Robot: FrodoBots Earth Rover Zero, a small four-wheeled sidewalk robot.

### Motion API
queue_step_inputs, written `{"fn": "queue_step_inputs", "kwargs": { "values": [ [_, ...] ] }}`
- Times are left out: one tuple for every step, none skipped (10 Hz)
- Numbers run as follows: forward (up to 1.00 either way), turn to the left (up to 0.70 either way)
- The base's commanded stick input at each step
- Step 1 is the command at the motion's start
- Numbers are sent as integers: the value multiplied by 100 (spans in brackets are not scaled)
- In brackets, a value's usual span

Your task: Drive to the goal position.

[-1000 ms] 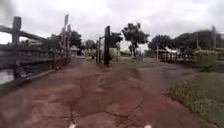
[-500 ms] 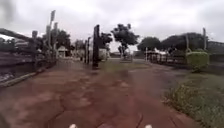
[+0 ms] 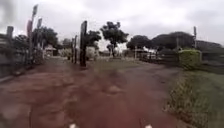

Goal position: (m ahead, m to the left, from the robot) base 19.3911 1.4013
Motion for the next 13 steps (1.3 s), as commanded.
{"fn": "queue_step_inputs", "kwargs": {
  "values": [
    [85,-33],
    [85,-33],
    [85,-33],
    [85,-33],
    [85,-33],
    [85,-33],
    [85,-33],
    [85,-33],
    [85,-33],
    [85,-33],
    [85,-33],
    [85,-33],
    [85,-33]
  ]
}}
